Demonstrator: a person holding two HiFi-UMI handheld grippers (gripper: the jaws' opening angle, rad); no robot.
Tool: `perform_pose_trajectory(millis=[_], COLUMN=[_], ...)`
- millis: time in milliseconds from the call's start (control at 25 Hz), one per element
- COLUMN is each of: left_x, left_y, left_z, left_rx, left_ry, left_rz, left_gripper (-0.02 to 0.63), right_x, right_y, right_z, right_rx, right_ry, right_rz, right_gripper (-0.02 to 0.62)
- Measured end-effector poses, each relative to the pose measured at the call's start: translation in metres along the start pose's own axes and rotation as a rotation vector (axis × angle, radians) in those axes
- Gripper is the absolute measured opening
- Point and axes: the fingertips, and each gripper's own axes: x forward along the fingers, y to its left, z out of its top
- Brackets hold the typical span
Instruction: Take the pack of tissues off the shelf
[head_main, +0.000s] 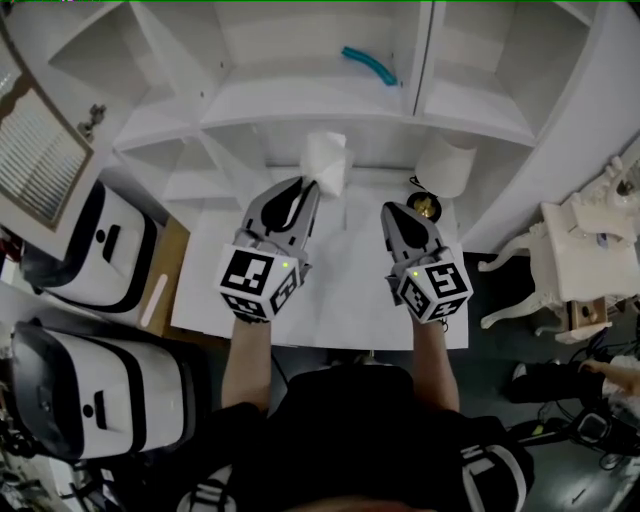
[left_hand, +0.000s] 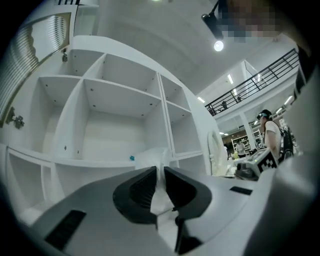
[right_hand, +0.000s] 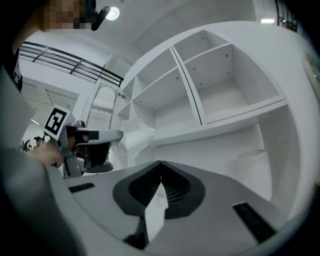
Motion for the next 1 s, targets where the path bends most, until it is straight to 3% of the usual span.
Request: perform_pose_trajectory(millis=[360, 640, 1000], left_x=[-0.037, -0.046, -0.059], left_y=[-0.01, -0.014, -0.006], left_z=[-0.069, -0.09, -0.101], left_rx=[-0.019, -0.058, -0.099], left_ry=[0.046, 0.068, 0.066], left_rz=[0.122, 0.124, 0.136], left_gripper=[0.052, 0.052, 0.052], right_x=[-0.001, -0.001, -0.003], right_y=[0.027, 0.053, 0.057], right_z=[0.0, -0.017, -0.032], right_rx=[-0.014, -0.051, -0.046], right_ry=[-0.017, 0.02, 0.062], right_rz=[-0.003, 0.057, 0.037], right_gripper=[0.018, 0.018, 0.018])
